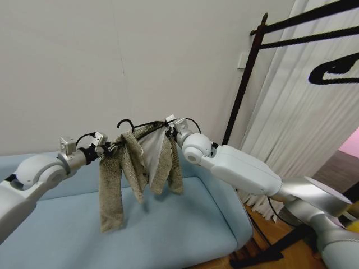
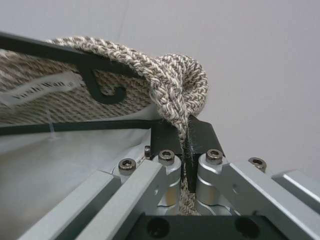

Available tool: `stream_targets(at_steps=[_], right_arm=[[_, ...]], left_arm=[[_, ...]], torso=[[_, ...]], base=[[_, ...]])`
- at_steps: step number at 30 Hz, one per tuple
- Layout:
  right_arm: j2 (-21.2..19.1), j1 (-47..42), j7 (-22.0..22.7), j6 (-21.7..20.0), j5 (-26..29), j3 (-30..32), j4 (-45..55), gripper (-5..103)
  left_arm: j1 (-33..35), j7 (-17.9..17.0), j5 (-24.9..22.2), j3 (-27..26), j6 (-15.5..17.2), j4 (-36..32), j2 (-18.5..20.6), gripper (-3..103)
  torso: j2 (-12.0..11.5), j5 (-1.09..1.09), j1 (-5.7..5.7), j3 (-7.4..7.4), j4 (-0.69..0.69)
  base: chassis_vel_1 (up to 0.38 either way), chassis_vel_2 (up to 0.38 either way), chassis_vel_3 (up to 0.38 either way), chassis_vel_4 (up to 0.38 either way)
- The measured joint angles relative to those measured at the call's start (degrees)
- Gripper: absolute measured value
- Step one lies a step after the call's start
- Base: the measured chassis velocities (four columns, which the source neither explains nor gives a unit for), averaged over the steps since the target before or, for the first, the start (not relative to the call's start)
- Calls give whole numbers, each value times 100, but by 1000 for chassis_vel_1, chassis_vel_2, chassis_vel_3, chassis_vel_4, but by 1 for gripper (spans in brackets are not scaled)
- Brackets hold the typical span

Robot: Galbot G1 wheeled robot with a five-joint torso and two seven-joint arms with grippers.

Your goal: Pick up the clothes from the sofa and hang them on the clothes hanger.

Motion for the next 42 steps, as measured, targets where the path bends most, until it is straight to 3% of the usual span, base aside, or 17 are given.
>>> stream_targets(at_steps=[9,24,42], right_arm=[[-141,297,30,-282,469,55,532,2],[30,331,10,-324,566,-67,439,2],[52,607,-8,-438,954,-514,1161,2]], left_arm=[[40,190,163,68,-42,37,-24,3],[21,381,269,90,-74,24,-66,3],[-37,435,361,175,-34,3,-159,3]], torso=[[0,1,0,0,-2],[0,1,1,1,-1],[0,1,0,0,-1]], base=[[0,0,0,0],[0,0,0,0],[0,0,0,0]])
